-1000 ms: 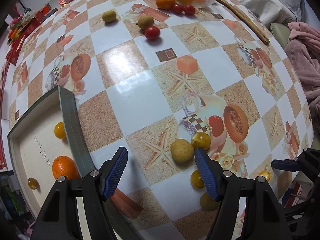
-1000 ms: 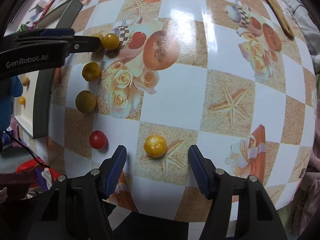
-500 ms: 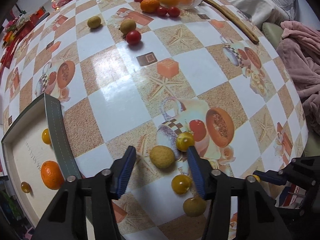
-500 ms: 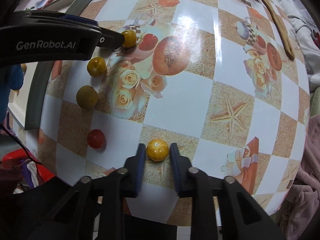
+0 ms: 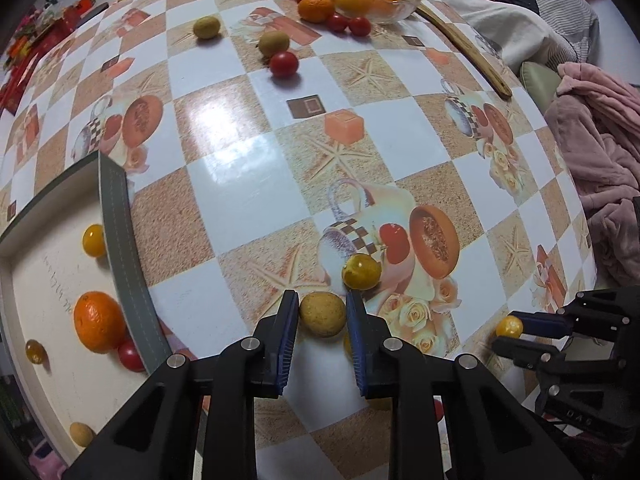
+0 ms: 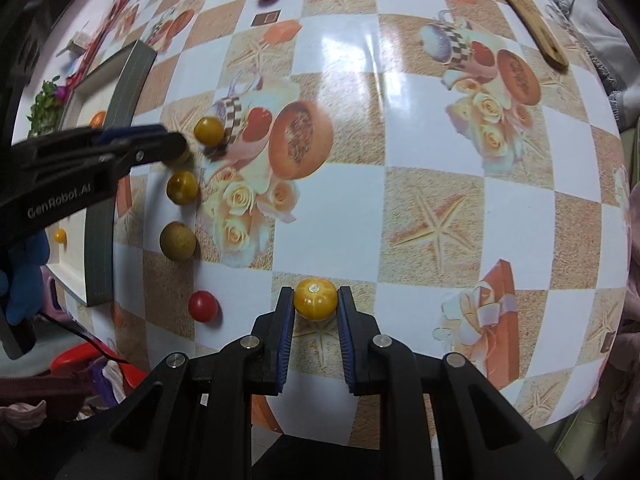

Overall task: Organize fruits
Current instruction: 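Grasp a tan round fruit with the left gripper while the right grasps a yellow tomato, then carry both held fruits toward the white tray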

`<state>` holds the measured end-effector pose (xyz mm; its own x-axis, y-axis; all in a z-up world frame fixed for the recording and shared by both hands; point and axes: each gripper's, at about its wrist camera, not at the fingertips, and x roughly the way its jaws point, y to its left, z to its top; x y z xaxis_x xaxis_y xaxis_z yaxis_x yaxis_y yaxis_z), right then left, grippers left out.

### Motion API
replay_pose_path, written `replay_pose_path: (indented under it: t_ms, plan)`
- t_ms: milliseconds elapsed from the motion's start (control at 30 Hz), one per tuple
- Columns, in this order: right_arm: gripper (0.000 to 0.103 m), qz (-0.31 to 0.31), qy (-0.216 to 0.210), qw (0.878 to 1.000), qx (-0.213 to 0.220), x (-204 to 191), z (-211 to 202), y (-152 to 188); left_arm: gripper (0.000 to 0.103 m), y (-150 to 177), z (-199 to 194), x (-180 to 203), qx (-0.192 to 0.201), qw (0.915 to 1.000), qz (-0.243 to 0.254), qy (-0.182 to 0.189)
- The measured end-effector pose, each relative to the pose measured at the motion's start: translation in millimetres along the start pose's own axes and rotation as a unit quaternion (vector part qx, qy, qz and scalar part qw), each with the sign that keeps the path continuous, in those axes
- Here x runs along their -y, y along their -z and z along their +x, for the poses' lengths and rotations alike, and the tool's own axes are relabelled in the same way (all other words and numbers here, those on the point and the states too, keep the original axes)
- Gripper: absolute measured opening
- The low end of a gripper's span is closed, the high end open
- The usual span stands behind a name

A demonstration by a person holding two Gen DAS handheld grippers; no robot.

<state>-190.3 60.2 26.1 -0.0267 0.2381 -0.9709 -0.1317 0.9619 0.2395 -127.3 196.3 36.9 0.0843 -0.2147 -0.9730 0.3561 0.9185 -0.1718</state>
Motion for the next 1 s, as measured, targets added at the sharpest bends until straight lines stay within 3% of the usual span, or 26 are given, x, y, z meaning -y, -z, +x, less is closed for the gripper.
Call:
replay_pose_path:
  t_ms: [333,667,1000]
  plan:
    - [0.023,0.0,-0.002,1.0,0.015,7,-25,4,0.026,9,-20,-10,0.015,0.9997,-0.018,0.004]
    - [0.023,-0.015,-0.002,1.0,0.025,7,-39,-17,0.026,21,-50,-30,0.043,0.9977,-0.052,-0.003]
    - [0.023,-0.056,-0.003,0.998,0.029,-23,-43,-39,0.026,41,-72,-69,0.066,0.9915,-0.109,-0.024]
